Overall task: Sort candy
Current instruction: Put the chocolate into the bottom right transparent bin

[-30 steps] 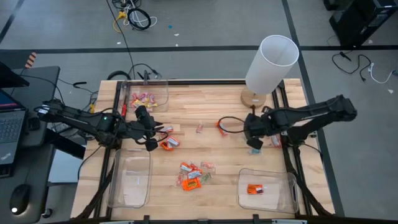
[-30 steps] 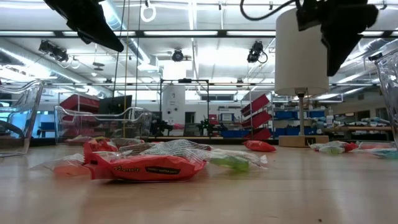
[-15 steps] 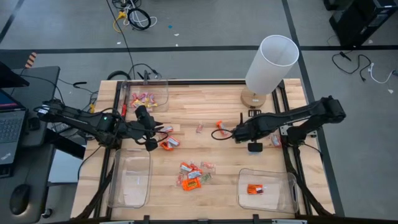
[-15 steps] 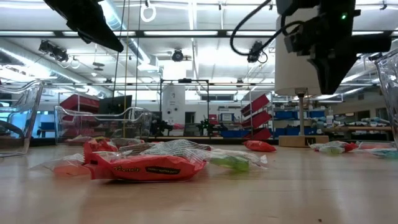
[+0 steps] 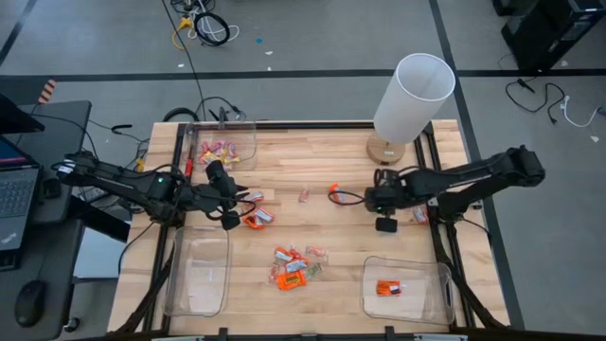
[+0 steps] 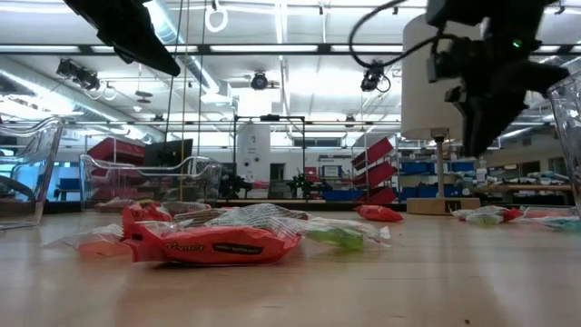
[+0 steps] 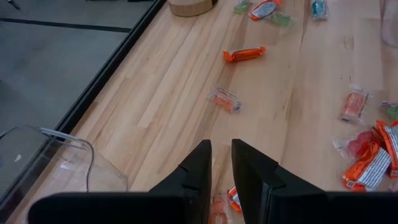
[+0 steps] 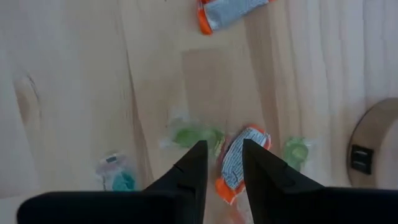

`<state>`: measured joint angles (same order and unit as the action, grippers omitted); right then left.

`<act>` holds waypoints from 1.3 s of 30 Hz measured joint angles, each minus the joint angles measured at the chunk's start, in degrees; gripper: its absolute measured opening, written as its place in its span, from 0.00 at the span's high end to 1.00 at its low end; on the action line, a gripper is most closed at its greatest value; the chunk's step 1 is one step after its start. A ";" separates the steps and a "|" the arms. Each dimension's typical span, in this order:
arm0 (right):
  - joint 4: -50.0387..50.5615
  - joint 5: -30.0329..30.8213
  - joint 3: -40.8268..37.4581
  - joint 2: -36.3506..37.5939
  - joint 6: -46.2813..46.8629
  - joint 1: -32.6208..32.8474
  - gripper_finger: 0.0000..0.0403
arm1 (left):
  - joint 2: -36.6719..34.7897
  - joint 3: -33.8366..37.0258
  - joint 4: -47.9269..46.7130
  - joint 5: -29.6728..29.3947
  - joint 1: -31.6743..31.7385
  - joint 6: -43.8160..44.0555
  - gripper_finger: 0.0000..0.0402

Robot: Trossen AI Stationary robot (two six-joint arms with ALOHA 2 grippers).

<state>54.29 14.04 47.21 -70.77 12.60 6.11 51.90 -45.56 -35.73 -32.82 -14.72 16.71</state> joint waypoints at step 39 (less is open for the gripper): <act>-2.05 -2.25 -6.61 -10.24 45.37 -5.76 0.71 | 0.00 0.00 0.46 0.00 0.00 -1.09 0.83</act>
<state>52.24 11.79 40.60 -81.01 57.96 0.35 51.90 -45.56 -35.27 -32.82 -14.72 15.62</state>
